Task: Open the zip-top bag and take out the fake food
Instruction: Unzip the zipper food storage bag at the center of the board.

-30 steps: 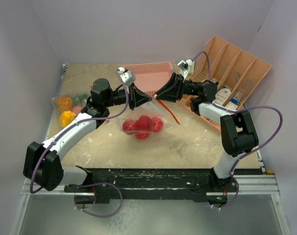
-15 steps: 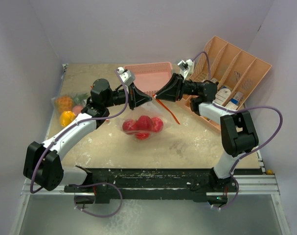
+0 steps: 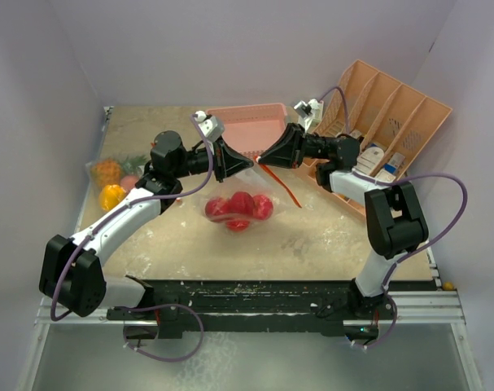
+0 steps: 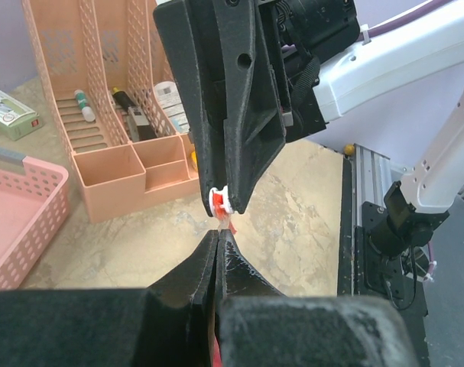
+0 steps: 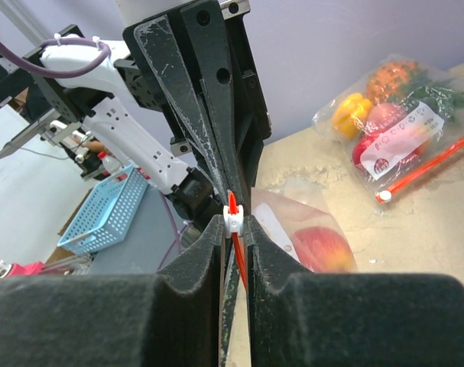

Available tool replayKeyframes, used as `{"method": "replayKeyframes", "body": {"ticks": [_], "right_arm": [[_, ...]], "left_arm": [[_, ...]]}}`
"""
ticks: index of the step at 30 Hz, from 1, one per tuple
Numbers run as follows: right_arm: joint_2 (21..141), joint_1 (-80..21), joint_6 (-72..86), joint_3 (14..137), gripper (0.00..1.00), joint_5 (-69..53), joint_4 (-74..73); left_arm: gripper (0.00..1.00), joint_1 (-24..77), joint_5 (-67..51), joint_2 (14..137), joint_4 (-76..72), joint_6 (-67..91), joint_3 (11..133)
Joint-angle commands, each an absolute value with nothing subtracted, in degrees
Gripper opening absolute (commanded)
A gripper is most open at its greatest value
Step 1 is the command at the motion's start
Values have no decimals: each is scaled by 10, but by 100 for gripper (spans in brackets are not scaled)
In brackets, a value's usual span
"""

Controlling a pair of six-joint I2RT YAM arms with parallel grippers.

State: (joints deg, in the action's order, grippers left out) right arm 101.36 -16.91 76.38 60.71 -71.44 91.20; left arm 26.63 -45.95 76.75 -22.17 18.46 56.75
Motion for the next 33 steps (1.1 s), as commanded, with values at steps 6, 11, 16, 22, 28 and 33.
{"method": "replayKeyframes", "body": {"ticks": [6, 11, 16, 22, 28, 33], "right_arm": [[1003, -168, 766, 618, 29, -701, 1059], [1004, -168, 766, 616, 15, -700, 1059], [1005, -168, 765, 614, 7, -700, 1060], [1009, -167, 759, 606, 0, -701, 1056], [1014, -167, 744, 585, 0, -700, 1050], [1013, -166, 738, 581, 0, -701, 1049]], "left_arm": [[0, 262, -470, 769, -255, 188, 571], [0, 262, -468, 769, -257, 187, 570], [0, 261, -469, 772, -254, 186, 569], [0, 259, -457, 761, -271, 200, 563], [0, 244, -442, 745, -311, 240, 565], [0, 226, -433, 736, -332, 267, 572]]}}
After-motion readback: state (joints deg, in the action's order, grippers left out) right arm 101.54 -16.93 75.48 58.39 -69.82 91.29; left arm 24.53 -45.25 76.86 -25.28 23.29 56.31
